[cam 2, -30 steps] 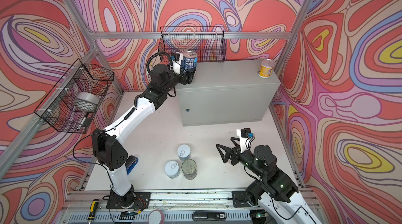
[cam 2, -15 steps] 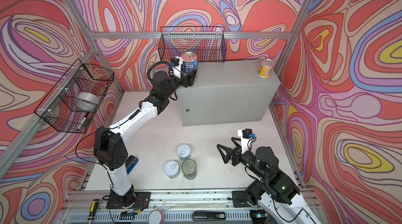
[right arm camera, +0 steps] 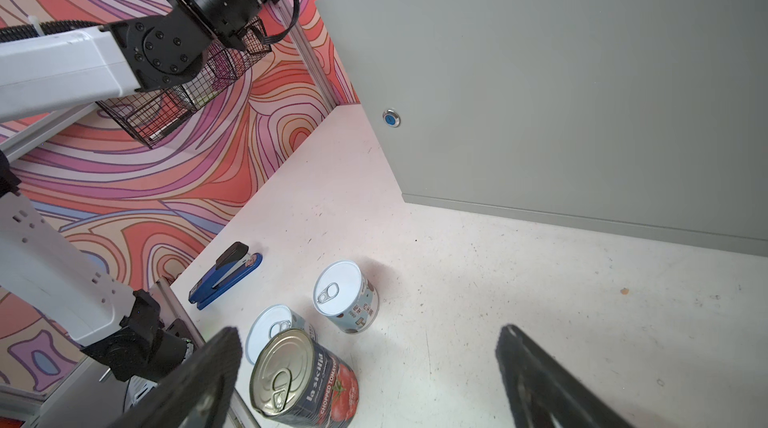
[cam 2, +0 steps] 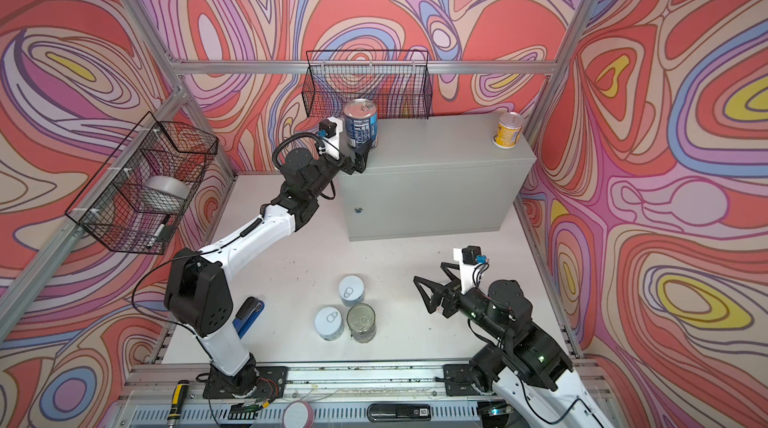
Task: Place and organize the canned foods onto the counter
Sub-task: 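Lower the dark blue can onto the cabinet top near the basket with the left gripper, then open the left gripper to release the dark blue can, then move the left gripper back down toward the table cans while the right gripper approaches them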
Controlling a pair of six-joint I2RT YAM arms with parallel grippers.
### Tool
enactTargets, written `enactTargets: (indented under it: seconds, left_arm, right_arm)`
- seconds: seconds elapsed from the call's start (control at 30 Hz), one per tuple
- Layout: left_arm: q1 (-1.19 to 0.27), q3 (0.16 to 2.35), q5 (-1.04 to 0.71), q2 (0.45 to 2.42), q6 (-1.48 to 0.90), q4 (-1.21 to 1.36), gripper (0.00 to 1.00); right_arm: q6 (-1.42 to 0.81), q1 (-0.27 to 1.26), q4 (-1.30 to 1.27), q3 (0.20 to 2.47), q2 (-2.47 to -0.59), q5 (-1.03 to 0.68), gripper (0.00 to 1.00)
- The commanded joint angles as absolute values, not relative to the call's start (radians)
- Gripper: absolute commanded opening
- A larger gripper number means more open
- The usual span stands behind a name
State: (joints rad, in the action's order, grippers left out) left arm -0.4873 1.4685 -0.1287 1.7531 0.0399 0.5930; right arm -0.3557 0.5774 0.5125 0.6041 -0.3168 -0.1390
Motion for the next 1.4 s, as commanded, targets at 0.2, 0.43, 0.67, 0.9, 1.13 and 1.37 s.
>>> enactTargets:
  seconds: [0.2,0.43,0.67,0.9,1.13,1.37]
  left_arm:
    - [-0.489,1.303,-0.046,1.589,0.008,0.657,1.0]
    - [-0.507,1.178,-0.013,1.424,0.054,0.586,1.0]
    - [-0.658,0.922,0.182,1.157,0.177,0.497,1.0]
    - [-0.67,0.734,0.297,0.932,0.027,0.284,1.0]
    - [-0.681,0.648,0.454,0.803,-0.084,0.074,1.0]
    - [-0.689,0.532,0.466,0.716,-0.156,0.011,1.0]
  right_arm:
    - [-0.346,0.577,0.507,0.609,-0.327,-0.14,0.98]
    - [-0.376,0.577,0.488,0.609,-0.326,-0.102,0.99]
    - [-0.406,0.577,0.491,0.673,-0.515,-0.112,0.98]
    - [-0.444,0.577,0.391,0.714,-0.695,-0.192,0.99]
    - [-0.554,0.579,0.506,0.789,-0.81,-0.2,0.98]
    - [-0.619,0.644,0.585,0.804,-0.856,-0.173,0.99]
